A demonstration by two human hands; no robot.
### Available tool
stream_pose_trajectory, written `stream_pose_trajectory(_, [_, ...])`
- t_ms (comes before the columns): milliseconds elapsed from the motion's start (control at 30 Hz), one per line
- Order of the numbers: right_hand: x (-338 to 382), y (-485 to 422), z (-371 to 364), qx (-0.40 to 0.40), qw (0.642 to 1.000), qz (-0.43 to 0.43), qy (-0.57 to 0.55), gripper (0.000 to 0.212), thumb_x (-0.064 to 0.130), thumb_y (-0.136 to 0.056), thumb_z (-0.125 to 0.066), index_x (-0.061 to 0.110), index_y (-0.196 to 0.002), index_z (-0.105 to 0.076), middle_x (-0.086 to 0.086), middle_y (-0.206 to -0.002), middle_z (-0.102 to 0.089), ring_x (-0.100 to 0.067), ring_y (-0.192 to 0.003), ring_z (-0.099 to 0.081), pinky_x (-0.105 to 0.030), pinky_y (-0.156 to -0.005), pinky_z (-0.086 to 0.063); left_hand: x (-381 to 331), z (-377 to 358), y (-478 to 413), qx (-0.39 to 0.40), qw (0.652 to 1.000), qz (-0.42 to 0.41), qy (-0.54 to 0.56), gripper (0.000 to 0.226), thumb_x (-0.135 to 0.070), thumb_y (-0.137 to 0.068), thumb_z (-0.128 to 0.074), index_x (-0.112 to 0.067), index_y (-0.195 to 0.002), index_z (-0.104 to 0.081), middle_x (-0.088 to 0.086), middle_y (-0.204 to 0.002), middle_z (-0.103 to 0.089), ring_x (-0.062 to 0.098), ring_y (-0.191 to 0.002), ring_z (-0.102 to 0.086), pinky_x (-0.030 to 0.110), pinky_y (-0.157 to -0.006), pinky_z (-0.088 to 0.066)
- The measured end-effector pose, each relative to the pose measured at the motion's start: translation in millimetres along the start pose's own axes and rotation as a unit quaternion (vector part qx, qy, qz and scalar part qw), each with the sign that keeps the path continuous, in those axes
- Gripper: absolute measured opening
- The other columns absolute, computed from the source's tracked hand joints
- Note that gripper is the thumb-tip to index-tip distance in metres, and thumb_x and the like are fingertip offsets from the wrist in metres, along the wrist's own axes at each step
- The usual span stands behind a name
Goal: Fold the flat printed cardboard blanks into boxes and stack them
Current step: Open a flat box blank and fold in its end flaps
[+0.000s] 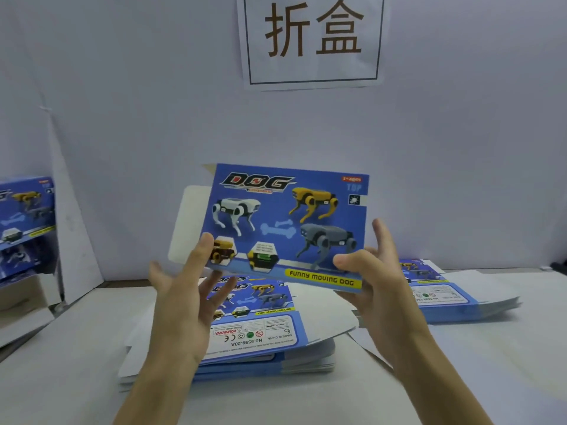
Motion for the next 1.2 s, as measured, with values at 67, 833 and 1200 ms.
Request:
stream_pose_trajectory(67, [1.6, -3.5, 8.1, 0.006, 1.0, -0.016, 0.023, 0.101, 0.027, -0.057, -0.064, 0.047, -0.144, -0.018, 0.007, -0.095, -0.072, -0.024, -0.101, -0.068, -0.051, -0.098, -0.045, -0.7, -1.3, 1.4, 0.025, 0.999, -0.015, -0.02, 0.081, -0.033, -0.056, -0.078, -0.02, -0.126, -0.04, 0.016, -0.12, -0.064, 0.024, -0.091, -0.069, 0.039, -0.071, -0.061])
stream_pose_trajectory(833, [15.1, -8.4, 22.1, 0.059, 0.994, 0.013, 0.089, 0.037, 0.05, -0.077, -0.051, 0.021, -0.09, -0.071, -0.001, -0.088, -0.072, -0.018, -0.081, -0.063, -0.033, -0.071, -0.045, -15.0, -37.1, 40.4, 0.302, 0.83, -0.328, -0.336, 0.116, -0.032, -0.058, -0.087, -0.042, -0.149, -0.016, -0.018, -0.143, -0.042, 0.01, -0.132, -0.044, 0.022, -0.1, -0.044])
stream_pose_trajectory(1200, [-10.6, -15.9, 29.0, 0.031, 0.998, -0.005, 0.056, 0.021, 0.048, -0.077, -0.056, 0.04, -0.081, -0.075, 0.01, -0.088, -0.075, -0.004, -0.081, -0.068, -0.016, -0.065, -0.051, 5.1, -31.1, 29.5, 0.306, 0.829, -0.267, -0.384, 0.111, -0.03, -0.06, -0.083, -0.052, -0.144, -0.014, -0.032, -0.138, -0.041, -0.003, -0.129, -0.041, 0.004, -0.093, -0.038])
Point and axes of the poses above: each hand's wrist, its own y-axis away from the middle knuckle, its own z-axis out of the back of the hand, x = y × z, the point moved 5 cm from there along -y, towards the middle knuckle
